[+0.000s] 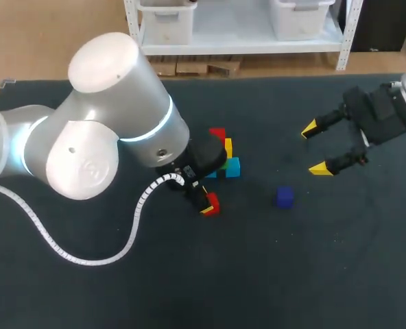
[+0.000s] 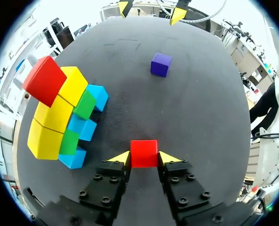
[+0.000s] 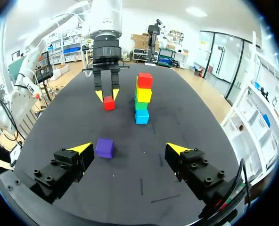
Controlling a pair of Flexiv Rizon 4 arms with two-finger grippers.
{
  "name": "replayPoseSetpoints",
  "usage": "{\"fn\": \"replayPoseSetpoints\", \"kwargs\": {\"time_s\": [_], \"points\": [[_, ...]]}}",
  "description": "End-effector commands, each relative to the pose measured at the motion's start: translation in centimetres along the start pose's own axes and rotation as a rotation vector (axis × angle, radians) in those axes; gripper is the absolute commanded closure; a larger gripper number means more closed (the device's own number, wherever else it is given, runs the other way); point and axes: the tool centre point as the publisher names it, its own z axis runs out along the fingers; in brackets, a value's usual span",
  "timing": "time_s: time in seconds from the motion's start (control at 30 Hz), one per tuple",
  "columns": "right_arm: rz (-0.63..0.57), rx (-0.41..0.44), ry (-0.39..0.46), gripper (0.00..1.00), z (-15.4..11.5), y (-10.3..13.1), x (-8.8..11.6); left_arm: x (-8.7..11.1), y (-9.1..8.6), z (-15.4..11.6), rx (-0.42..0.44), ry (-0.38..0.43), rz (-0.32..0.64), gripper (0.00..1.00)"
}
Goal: Place the blue cubes, place green cubes on the blue cubes, place the yellow cubes on the green cubes, then place the red cubes on the yellow cubes, and place purple cube on the red cubes.
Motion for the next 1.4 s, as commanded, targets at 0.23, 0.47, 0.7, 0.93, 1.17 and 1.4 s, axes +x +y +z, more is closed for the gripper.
{"fn": "replayPoseSetpoints", "kwargs": {"time_s": [0.23, 0.47, 0.7, 0.93, 1.17, 1.4], "points": [[-0.001, -0.001, -0.003, 0.00, 0.1, -0.1, 0.1, 0.6, -0.9, -4.6, 0.061, 0.009, 0.199, 1.00], [-0.001, -0.001, -0.003, 0.00, 0.1, -0.1, 0.1, 2.0, -1.2, -8.2, 0.109, 0.035, 0.284, 1.00], [-0.001, -0.001, -0.003, 0.00, 0.1, -0.1, 0.1, 2.2, 0.4, -11.9, 0.093, 0.059, 0.314, 1.00], [-0.001, -0.001, -0.003, 0.00, 0.1, -0.1, 0.1, 1.2, 2.5, -13.9, 0.066, 0.076, 0.346, 1.00], [-0.001, -0.001, -0.003, 0.00, 0.1, -0.1, 0.1, 0.0, 4.3, -13.9, 0.063, 0.054, 0.359, 1.00], [-0.001, -0.001, -0.003, 0.00, 0.1, -0.1, 0.1, -0.8, 6.3, -13.3, 0.055, 0.042, 0.353, 1.00]]}}
